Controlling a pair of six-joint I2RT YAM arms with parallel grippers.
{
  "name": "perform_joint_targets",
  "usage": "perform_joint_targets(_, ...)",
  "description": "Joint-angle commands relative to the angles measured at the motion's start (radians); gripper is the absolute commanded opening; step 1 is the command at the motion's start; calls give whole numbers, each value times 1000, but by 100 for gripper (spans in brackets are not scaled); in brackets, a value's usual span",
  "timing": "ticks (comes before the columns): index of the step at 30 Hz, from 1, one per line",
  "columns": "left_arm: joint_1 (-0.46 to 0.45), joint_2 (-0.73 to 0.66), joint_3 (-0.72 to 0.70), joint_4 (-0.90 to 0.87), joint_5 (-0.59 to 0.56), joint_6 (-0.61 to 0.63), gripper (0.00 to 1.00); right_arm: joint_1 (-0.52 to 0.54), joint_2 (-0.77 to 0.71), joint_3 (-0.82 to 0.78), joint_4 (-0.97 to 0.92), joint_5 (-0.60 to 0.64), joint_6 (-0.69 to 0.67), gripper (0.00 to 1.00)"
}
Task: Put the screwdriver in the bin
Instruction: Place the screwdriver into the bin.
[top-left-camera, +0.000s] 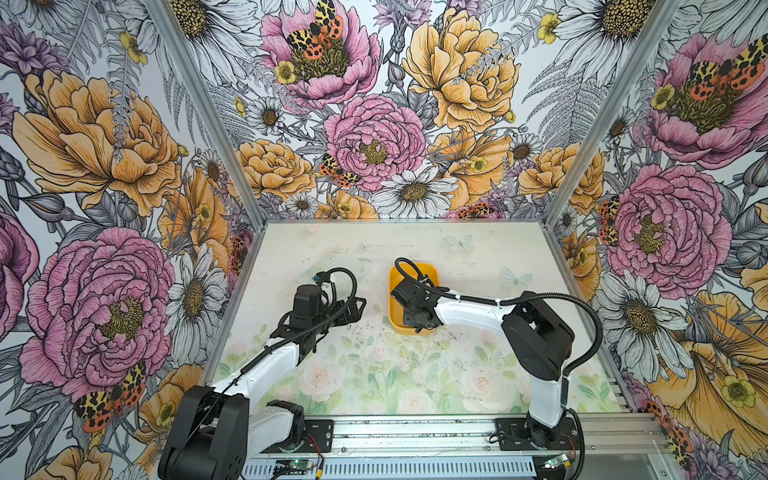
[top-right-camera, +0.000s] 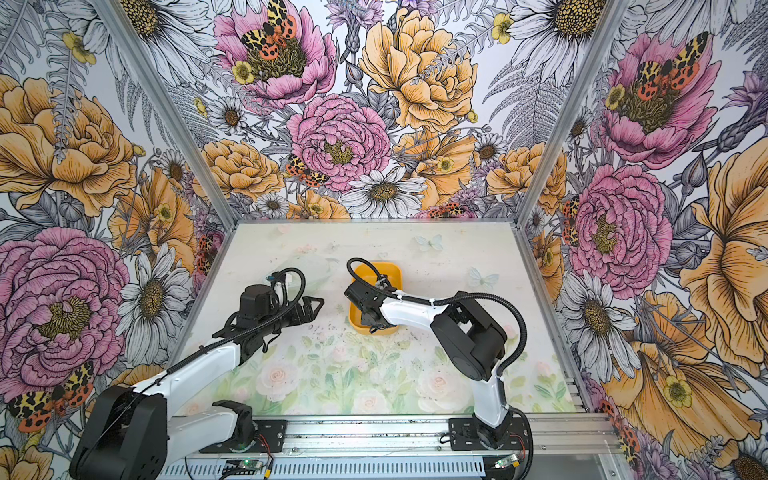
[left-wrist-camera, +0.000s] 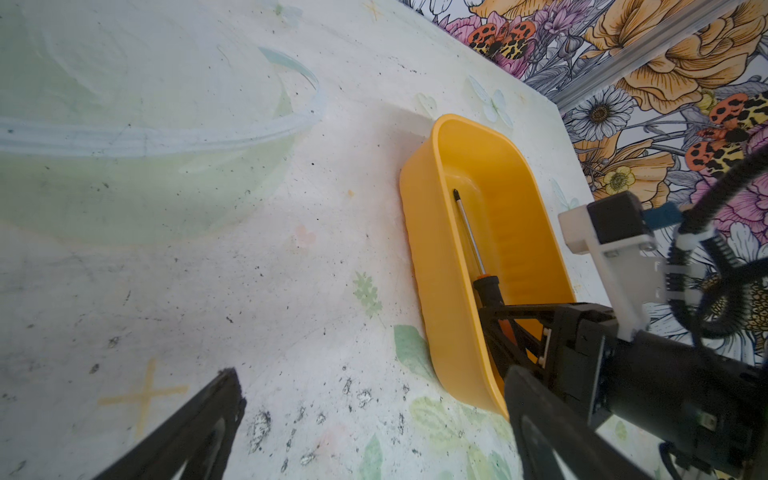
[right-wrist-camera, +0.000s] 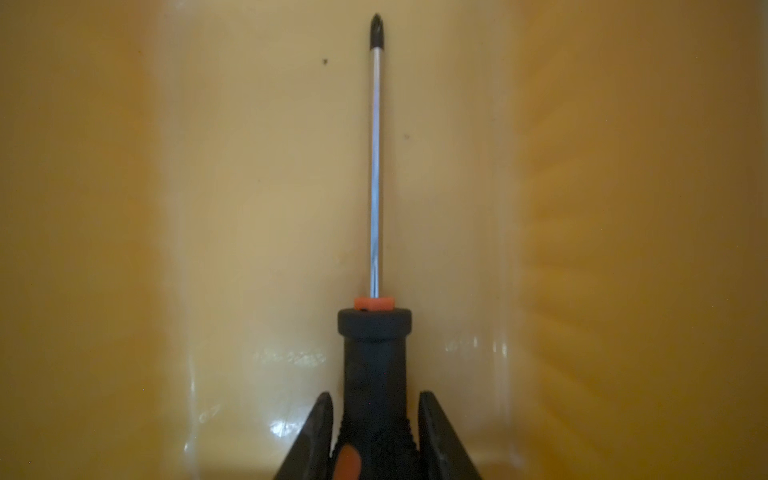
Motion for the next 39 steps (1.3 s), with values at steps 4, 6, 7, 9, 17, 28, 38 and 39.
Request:
perform_joint_targets(4,-7,-17,4,-6,-28,18,99,-3,14,31,10,-12,12,0)
perform_joint_targets(6,-7,-16,5,-7,-26,18,99,-3,14,30,11,-14,11,4)
perform_joint_targets(7,-7,-17,5,-6,-27,19,99,-3,14,32,11,-15,10,7)
perform_joint_targets(9,-8,-16,5,-7,-26,20,99,-3,14,31,10,-16,10,14)
perform_joint_targets(17,-8,-19,2,-8,-26,19,99,-3,-6,35,9,-26,-7,35)
perform_joint_targets(28,-8,-23,3,-11,-25,19,99,-9,-83,28,1,-24,-34,64)
perform_joint_targets(38,-9,-29,35,-52,-34,47,99,-35,-201,44,-43,-82,-293,76)
perform_joint_targets(39,-9,-31,44,-59,-37,54,99,-35,-217,43,-43,-112,-369,76)
